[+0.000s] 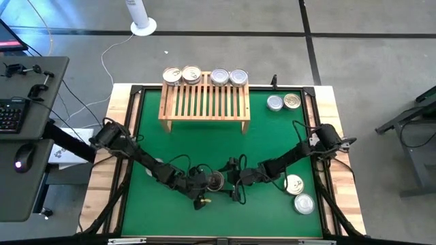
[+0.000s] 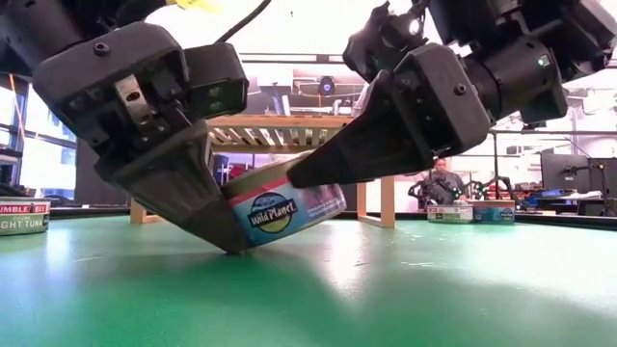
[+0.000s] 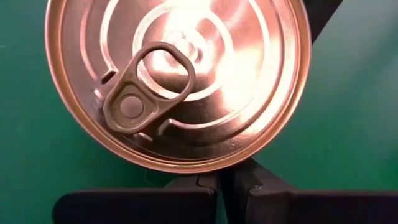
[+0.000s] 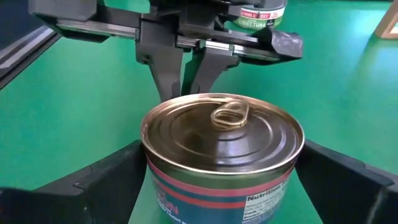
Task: Stack canned seafood by type on shelf
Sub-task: Stack the blue pink tuna can on top of the right blue pink tuna can on the shelf
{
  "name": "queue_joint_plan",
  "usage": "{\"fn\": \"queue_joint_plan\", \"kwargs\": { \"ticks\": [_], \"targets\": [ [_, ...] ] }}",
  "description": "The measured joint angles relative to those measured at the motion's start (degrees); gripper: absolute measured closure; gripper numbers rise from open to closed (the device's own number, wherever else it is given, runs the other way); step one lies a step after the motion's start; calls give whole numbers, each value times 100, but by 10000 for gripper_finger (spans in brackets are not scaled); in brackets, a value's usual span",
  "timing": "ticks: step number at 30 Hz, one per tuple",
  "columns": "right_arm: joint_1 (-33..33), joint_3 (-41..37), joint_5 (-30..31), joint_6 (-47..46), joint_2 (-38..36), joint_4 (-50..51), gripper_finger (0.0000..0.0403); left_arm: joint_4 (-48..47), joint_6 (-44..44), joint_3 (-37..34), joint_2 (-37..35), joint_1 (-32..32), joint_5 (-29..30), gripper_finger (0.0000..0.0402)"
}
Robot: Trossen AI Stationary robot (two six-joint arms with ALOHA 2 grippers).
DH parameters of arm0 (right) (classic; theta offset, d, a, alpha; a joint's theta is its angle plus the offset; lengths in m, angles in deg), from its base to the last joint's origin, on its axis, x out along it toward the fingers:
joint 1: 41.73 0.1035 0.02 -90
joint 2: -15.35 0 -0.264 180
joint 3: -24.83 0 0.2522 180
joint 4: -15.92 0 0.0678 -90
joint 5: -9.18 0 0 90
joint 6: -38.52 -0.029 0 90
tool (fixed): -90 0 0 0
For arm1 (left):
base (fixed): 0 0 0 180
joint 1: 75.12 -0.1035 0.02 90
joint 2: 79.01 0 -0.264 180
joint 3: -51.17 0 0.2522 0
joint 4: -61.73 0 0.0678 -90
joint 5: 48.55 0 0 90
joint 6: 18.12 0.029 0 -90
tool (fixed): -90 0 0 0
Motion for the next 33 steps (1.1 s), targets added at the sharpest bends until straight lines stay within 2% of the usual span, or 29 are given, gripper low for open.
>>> {"fn": "queue_joint_plan", "kwargs": {
  "ticks": [5, 9, 13, 18, 23, 29, 33],
  "targets": [
    [-40, -14, -124, 27, -4, 198, 22, -35, 29, 2, -10, 3, 0, 401],
    [-36, -85, -96, 26, 3, 206, 39, -180, -57, 23, -40, 27, -44, 401],
    [-43, -90, -47, -76, 36, 494, 61, -799, -425, 55, -199, 172, 73, 401],
    [-21, -105, -118, -33, 66, 676, 81, -1759, -945, 68, -418, 403, 487, 401],
    [-21, -105, -80, -48, 1, 766, 102, -2076, -1255, 58, -460, 573, 718, 402],
    [-164, -54, -545, -68, -202, 1192, 102, -2071, -1256, 50, -460, 589, 705, 402],
    [-313, 148, -747, 227, -319, 1614, 75, -2070, -1231, 48, -460, 570, 684, 401]
  ]
}}
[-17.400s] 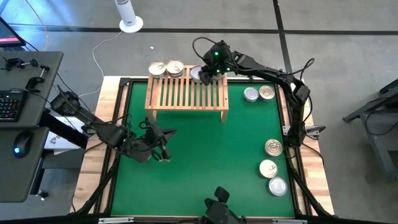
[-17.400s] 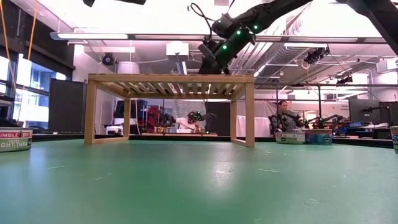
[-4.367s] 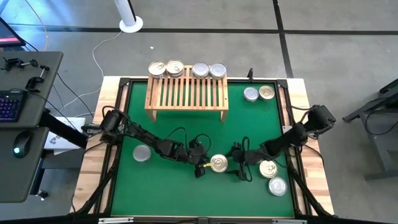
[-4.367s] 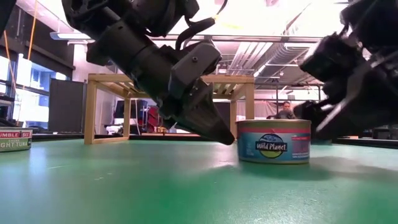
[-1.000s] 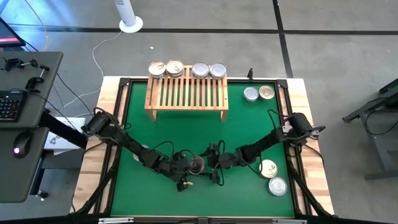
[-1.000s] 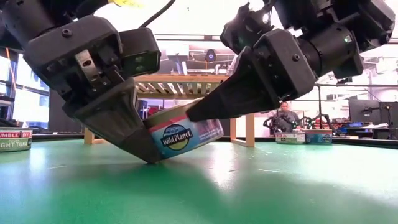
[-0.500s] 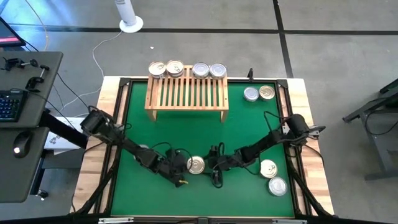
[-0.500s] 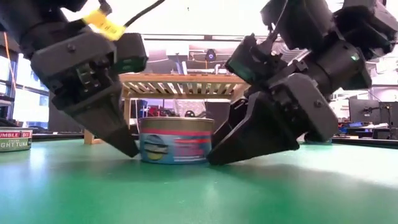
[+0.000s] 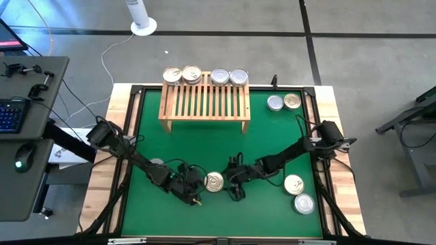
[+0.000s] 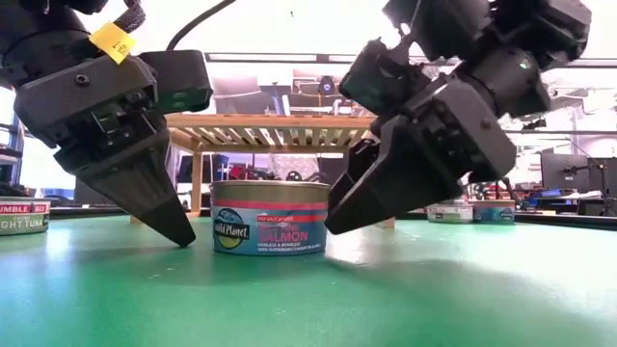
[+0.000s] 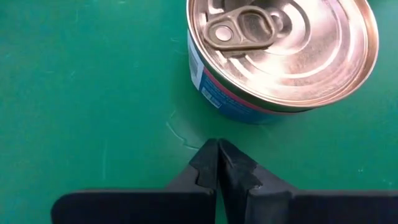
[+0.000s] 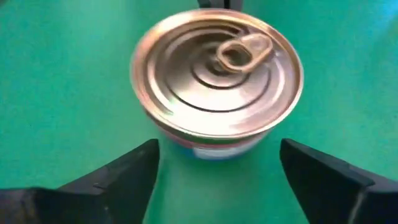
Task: Stack canned seafood by type on shelf
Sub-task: Stack the blue pink tuna can on top of the right blue pink tuna can on the shelf
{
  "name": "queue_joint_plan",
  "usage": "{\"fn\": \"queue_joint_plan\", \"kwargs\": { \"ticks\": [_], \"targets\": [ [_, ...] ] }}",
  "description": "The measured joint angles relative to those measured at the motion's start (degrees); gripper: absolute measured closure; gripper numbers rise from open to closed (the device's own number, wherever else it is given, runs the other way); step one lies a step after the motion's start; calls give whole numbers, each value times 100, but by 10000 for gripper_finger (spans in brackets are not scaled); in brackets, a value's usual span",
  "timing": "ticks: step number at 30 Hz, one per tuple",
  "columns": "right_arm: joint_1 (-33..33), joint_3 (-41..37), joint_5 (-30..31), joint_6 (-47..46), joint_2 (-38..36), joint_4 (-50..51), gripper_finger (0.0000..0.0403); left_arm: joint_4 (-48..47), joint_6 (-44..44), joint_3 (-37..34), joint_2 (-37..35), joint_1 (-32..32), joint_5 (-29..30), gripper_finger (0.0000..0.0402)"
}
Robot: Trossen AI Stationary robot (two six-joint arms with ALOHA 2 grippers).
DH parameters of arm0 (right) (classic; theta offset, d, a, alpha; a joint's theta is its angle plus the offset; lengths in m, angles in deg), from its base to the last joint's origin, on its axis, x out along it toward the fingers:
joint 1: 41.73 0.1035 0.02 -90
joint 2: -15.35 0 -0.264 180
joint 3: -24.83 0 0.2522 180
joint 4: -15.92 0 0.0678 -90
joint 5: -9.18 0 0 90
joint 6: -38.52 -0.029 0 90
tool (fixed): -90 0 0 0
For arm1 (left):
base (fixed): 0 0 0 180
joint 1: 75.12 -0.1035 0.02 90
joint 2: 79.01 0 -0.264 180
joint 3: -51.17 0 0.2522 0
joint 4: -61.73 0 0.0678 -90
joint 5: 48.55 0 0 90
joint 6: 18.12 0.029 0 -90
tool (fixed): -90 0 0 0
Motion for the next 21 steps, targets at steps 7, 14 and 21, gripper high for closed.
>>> {"fn": "queue_joint_plan", "kwargs": {
  "ticks": [7, 14, 21],
  "targets": [
    [-160, 625, -38, 671, 7, 1040, 14, 40, 61, -7, 4, 2, -15, 401],
    [-173, 1174, -305, 803, 4, 1548, 9, 224, 66, -15, 20, 6, 90, 401],
    [-198, 858, -405, 505, 7, 576, 9, 574, 417, -20, 20, -74, 281, 402]
  ]
}}
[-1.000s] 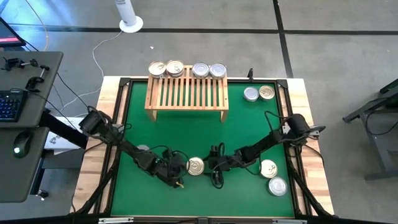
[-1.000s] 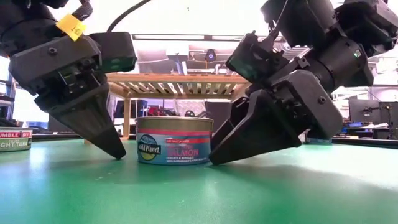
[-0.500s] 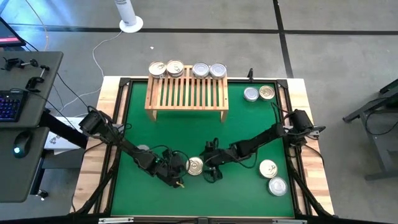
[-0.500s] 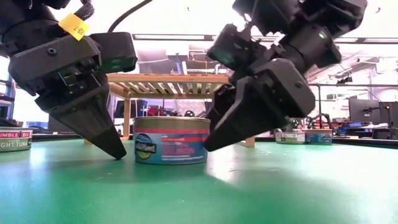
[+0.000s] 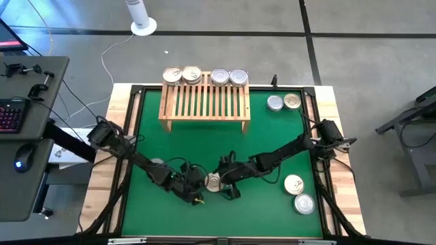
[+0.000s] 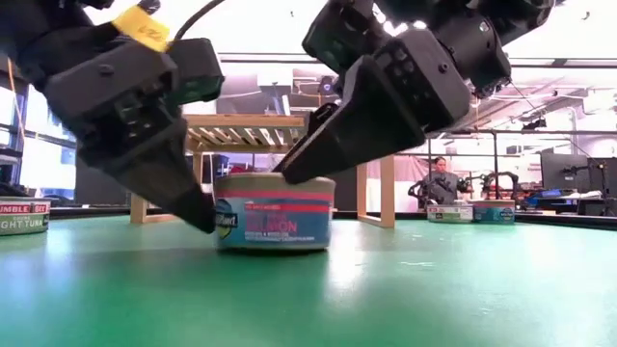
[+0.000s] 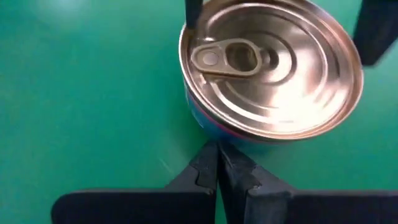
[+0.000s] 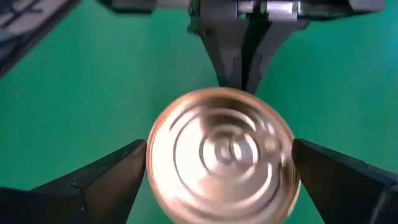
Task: Stack canned seafood by type on shelf
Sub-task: Stack the blue pink tuna can on top of the right blue pink tuna can on the shelf
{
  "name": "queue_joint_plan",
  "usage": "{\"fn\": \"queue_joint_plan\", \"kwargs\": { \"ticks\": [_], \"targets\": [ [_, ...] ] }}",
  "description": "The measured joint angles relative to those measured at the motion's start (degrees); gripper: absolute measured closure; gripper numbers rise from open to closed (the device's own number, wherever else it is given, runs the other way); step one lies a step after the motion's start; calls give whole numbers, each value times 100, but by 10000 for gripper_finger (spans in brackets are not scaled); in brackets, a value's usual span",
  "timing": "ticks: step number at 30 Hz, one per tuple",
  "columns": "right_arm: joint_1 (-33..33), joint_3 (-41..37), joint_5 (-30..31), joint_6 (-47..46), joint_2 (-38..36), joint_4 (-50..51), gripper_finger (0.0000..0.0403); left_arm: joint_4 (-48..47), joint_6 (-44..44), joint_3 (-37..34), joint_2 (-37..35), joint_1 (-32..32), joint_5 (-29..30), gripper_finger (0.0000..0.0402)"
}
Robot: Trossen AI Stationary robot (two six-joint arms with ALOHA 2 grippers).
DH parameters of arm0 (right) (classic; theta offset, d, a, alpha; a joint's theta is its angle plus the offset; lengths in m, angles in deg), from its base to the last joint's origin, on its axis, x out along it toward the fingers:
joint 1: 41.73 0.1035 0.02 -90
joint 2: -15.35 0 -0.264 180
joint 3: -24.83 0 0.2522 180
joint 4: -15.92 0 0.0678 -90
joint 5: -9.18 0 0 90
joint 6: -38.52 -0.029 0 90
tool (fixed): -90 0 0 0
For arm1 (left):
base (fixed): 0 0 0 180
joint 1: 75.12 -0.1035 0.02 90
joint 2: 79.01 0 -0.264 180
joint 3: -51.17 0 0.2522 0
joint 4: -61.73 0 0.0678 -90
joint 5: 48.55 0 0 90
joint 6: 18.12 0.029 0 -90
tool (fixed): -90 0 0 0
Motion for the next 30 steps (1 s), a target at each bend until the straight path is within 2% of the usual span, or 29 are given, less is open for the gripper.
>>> {"fn": "queue_joint_plan", "kwargs": {
  "ticks": [11, 14, 17, 22, 25, 30],
  "targets": [
    [25, -90, 113, -13, -30, -185, 9, 228, 251, 4, 0, -256, -17, 401],
    [135, -129, 406, -52, -244, 30, 9, 214, 262, 4, 0, -243, -25, 402],
    [309, -590, 854, -168, -512, -110, 9, 201, 269, 7, 0, -214, -24, 402],
    [503, -1946, 1516, -895, -963, -1433, 9, 202, 296, 7, 0, -210, -24, 402],
    [530, -2541, 1547, -1312, -869, -2275, 9, 230, 365, 7, 0, -210, -24, 401],
    [528, -2729, 1471, -1305, -445, -3430, 9, 397, 455, 9, 0, -210, -24, 401]
  ]
}}
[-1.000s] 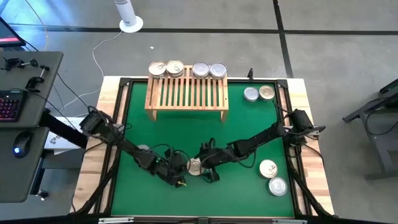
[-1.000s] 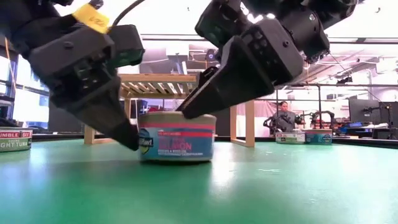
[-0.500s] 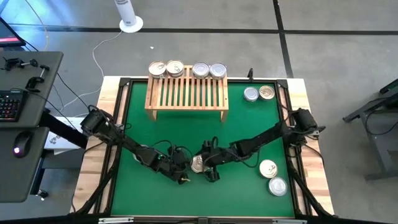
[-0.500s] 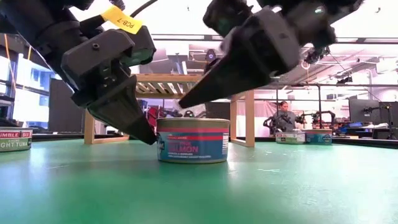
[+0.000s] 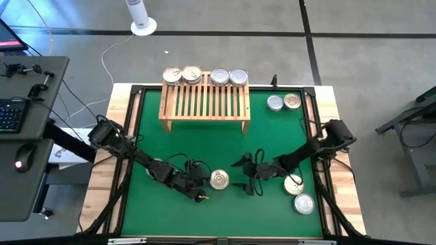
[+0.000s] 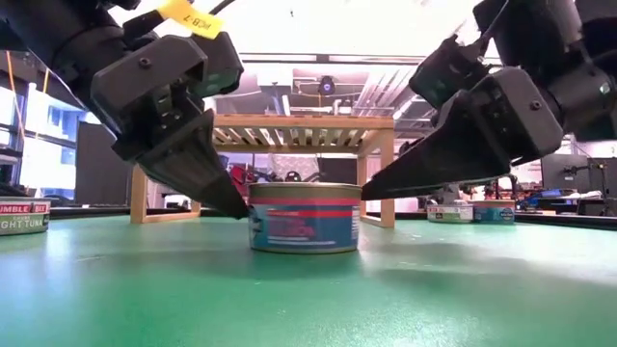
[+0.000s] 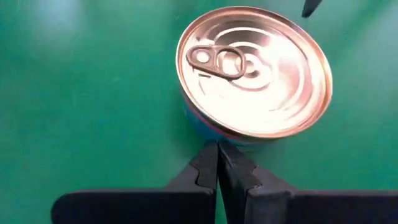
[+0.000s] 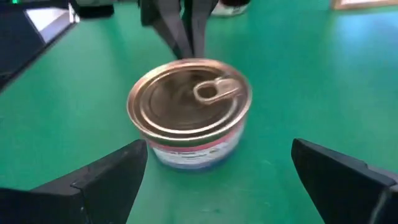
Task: Stack canned seafood by type on shelf
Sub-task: Stack the blue pink tuna can on top of the right blue pink tuna can on the shelf
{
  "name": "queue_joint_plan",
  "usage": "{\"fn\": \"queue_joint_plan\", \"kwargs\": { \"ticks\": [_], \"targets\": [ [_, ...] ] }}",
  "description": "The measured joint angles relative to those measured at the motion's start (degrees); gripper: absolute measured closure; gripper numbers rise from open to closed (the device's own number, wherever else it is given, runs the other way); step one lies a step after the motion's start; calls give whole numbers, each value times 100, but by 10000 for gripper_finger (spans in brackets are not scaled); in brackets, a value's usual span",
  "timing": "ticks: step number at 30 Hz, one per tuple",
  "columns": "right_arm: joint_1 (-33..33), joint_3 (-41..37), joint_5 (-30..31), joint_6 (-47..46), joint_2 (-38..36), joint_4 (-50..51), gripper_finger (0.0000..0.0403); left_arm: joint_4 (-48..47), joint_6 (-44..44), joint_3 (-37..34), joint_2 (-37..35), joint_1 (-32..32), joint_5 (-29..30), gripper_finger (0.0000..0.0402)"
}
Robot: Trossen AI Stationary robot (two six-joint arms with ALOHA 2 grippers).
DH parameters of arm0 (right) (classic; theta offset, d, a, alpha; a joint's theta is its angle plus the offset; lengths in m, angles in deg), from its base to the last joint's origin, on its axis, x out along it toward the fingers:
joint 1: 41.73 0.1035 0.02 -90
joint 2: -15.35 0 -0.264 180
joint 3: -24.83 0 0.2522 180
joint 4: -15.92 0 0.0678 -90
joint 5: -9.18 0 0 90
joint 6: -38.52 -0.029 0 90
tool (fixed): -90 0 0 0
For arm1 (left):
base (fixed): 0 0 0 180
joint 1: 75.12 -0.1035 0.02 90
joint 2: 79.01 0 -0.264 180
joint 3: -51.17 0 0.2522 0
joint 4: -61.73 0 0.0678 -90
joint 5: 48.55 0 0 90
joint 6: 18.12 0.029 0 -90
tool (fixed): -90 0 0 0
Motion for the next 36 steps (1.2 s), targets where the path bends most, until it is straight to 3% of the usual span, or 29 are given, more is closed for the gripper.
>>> {"fn": "queue_joint_plan", "kwargs": {
  "ticks": [6, 16, 24, 36],
  "targets": [
    [-48, 544, -498, 416, 542, 26, 9, 223, 32, -2, -2, -94, 0, 401],
    [-89, 1047, -570, 603, 916, 92, 8, 672, 201, -28, 251, -241, -273, 402],
    [-100, 1045, -637, 643, 937, -43, 18, 745, 368, -31, 280, -316, -142, 402],
    [-39, 1085, -518, 577, 941, 77, 43, -717, -376, 24, -147, -56, 175, 402]
  ]
}}
